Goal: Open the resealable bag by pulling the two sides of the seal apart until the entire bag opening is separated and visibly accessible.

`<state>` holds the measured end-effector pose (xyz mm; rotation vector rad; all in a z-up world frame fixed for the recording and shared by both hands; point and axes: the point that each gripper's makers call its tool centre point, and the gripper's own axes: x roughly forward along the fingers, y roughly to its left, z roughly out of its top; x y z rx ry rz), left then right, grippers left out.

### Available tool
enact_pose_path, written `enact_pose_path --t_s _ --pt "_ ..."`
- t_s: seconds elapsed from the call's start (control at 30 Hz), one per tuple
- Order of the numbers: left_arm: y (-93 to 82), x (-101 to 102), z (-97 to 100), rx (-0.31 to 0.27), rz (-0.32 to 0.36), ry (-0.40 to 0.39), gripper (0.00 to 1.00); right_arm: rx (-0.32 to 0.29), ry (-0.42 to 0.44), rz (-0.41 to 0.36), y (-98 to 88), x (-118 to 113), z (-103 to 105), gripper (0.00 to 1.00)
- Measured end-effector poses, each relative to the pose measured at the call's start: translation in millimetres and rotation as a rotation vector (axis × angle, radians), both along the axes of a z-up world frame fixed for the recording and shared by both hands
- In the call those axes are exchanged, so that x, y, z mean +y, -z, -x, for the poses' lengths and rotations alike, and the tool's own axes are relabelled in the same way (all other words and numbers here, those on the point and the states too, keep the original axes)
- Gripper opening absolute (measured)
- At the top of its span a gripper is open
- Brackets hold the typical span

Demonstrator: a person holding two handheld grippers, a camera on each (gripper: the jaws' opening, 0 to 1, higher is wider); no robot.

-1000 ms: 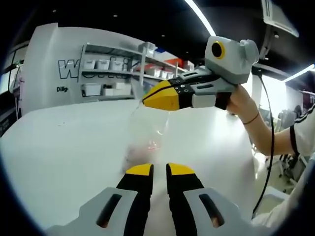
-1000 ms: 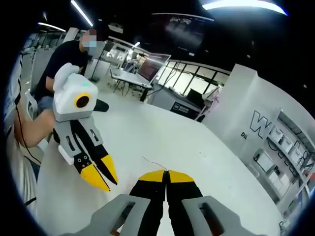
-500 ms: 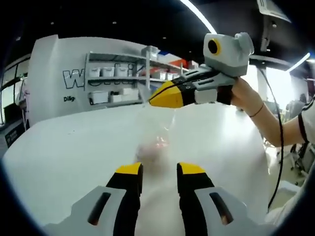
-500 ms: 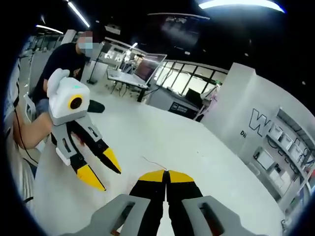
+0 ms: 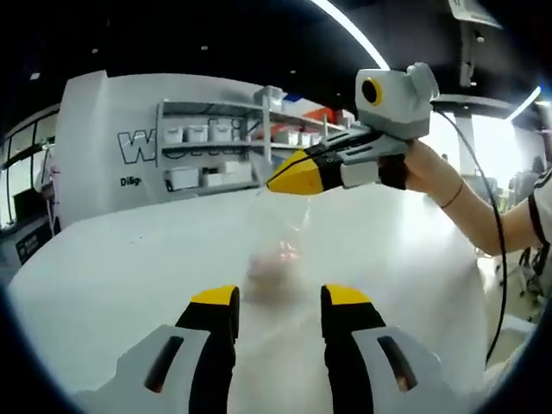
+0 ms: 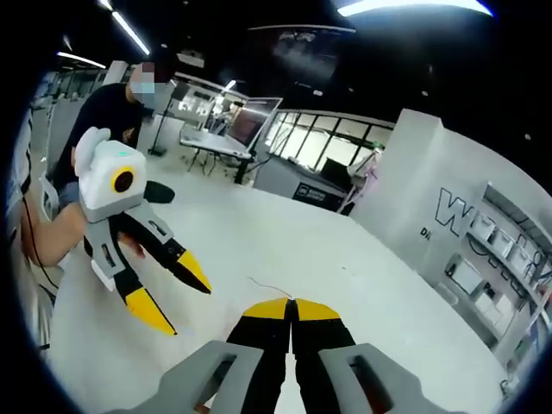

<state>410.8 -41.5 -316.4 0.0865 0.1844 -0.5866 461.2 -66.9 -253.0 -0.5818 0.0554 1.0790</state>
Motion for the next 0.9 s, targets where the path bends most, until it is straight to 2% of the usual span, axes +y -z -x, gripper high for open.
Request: enact_pose_path --t_s 0.27,0.4,0.9 --pt "-2.3 3 -6.7 -0.010 0.003 -0.017 0.40 0.008 0.012 -0.025 -3.1 -2 -13 0.00" --pt "1.7 3 -9.8 0.003 -0.012 -0.014 0.40 0.019 0.016 -0.036 -1.3 -3 -18 0.00" --pt "4.3 7 -14.4 0.013 -0.028 -0.032 0.42 0.047 0.011 -0.058 1.5 -2 -28 0.00"
